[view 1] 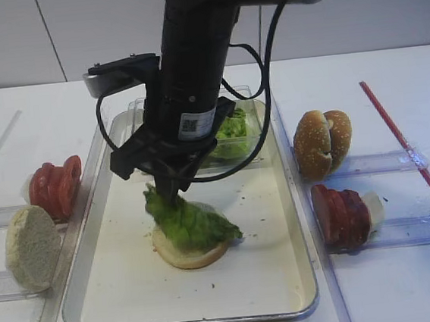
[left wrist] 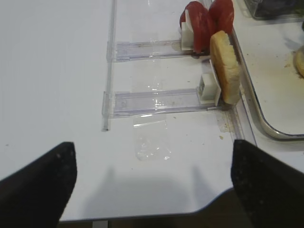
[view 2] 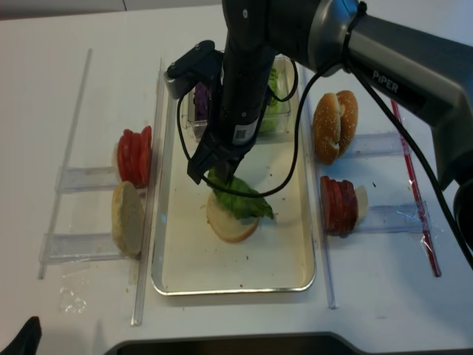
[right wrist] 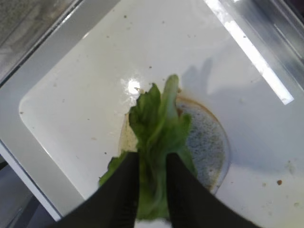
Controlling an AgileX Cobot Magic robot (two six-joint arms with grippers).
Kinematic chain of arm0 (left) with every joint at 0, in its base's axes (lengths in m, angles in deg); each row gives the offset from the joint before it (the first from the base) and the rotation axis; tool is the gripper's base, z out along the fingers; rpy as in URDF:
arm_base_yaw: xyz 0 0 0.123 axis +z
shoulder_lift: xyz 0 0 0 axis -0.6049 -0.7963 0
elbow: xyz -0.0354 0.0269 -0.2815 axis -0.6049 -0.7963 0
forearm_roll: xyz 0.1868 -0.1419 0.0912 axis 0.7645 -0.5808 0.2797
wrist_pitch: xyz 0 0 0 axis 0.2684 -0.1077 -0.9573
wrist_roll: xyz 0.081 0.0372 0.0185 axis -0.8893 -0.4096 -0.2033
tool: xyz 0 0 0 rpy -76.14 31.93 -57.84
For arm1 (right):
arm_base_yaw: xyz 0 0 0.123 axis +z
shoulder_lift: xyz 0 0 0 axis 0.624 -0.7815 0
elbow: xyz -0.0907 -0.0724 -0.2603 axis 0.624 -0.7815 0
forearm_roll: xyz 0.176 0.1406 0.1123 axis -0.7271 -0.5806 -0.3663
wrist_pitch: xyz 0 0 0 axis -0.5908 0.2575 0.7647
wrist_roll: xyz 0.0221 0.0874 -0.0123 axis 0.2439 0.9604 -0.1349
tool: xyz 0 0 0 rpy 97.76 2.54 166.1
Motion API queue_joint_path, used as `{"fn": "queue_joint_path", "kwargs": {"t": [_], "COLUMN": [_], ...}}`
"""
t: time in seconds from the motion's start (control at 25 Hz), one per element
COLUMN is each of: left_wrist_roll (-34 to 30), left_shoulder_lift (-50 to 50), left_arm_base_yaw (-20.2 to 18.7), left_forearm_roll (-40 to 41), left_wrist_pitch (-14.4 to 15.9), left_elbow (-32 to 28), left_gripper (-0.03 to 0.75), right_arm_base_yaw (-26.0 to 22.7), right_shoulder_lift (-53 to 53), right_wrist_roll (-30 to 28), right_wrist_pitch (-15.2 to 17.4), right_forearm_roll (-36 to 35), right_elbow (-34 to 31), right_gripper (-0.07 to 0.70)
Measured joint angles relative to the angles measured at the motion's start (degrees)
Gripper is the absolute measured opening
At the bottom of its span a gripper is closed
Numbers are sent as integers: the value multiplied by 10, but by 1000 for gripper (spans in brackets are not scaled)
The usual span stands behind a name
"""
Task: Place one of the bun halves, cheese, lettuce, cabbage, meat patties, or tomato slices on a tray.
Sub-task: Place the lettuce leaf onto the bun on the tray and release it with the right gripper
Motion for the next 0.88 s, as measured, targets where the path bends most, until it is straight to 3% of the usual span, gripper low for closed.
{"fn": "queue_joint_path", "kwargs": {"t": [0.16, 0.24, 0.88], "left_wrist_roll": [0, 0, 0], "left_shoulder_lift": [0, 0, 0], "left_arm_base_yaw": [0, 0, 0], "left_forearm_roll": [0, 0, 0], "left_wrist_pitch": [0, 0, 0], "left_elbow": [0, 0, 0], "left_gripper": [645, 645, 645], "right_arm_base_yaw": [0, 0, -2], "right_shoulder_lift": [0, 0, 16], "right_wrist_roll": [0, 4, 15], "right_wrist_pitch": [0, 0, 0], "right_forearm_roll": [-6, -5, 20], "right_elbow": [0, 0, 0], "right_gripper": [391, 438, 468]}}
